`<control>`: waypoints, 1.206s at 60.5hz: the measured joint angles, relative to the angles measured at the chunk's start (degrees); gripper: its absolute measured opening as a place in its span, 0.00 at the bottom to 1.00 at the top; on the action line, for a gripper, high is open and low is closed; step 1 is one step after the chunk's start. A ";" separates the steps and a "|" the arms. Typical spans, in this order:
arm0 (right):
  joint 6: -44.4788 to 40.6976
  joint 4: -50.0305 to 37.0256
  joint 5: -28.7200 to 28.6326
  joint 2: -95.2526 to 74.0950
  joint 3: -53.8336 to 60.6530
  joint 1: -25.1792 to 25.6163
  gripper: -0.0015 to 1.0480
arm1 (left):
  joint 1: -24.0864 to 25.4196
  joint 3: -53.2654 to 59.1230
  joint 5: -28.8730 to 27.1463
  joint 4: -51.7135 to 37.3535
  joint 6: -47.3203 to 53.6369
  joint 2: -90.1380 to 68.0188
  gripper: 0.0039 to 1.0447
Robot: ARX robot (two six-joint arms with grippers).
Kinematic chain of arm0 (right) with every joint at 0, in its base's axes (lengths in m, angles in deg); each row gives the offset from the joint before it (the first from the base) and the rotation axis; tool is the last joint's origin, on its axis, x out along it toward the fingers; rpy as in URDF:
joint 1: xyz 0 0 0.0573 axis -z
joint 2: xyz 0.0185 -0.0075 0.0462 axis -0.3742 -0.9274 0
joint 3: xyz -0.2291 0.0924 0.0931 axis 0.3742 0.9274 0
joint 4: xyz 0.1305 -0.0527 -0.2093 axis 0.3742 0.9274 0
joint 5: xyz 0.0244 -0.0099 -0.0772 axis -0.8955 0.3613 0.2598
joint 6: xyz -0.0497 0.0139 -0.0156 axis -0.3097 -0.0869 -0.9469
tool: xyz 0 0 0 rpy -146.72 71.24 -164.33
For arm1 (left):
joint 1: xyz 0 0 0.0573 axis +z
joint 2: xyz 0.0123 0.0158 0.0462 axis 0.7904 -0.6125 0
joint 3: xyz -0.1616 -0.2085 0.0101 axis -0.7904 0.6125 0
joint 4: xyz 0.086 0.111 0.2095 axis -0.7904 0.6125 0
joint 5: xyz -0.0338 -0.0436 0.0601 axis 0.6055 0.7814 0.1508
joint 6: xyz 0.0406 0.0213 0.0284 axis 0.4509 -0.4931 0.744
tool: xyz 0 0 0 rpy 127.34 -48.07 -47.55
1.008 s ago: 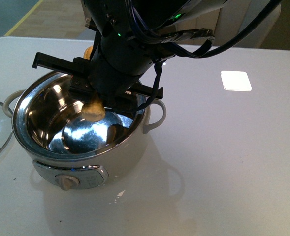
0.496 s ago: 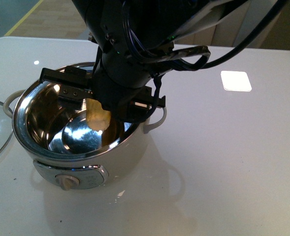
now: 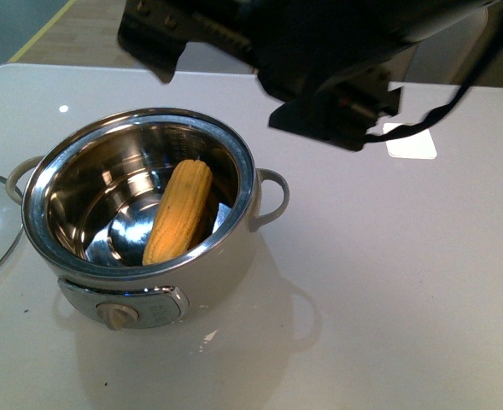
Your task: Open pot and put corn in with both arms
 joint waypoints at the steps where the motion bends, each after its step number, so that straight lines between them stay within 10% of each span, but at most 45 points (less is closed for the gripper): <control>1: -0.13 0.02 0.22 0.81 0.48 0.20 0.92 | 0.00 0.00 0.00 0.00 0.00 0.00 0.94; 32: -16.26 12.13 7.19 48.15 30.32 19.47 0.91 | 0.00 0.00 0.00 0.00 0.02 0.00 0.94; 42: -33.92 -27.04 11.89 60.52 49.09 25.11 0.55 | 0.00 0.00 0.02 0.00 0.02 0.00 0.94; 57: -37.03 -24.90 6.80 68.83 54.93 30.32 0.02 | 0.00 0.00 0.00 0.00 0.02 0.00 0.94; 73: -37.35 -20.90 1.25 75.56 57.40 36.13 0.02 | 0.00 -0.02 0.00 0.00 0.02 0.00 0.94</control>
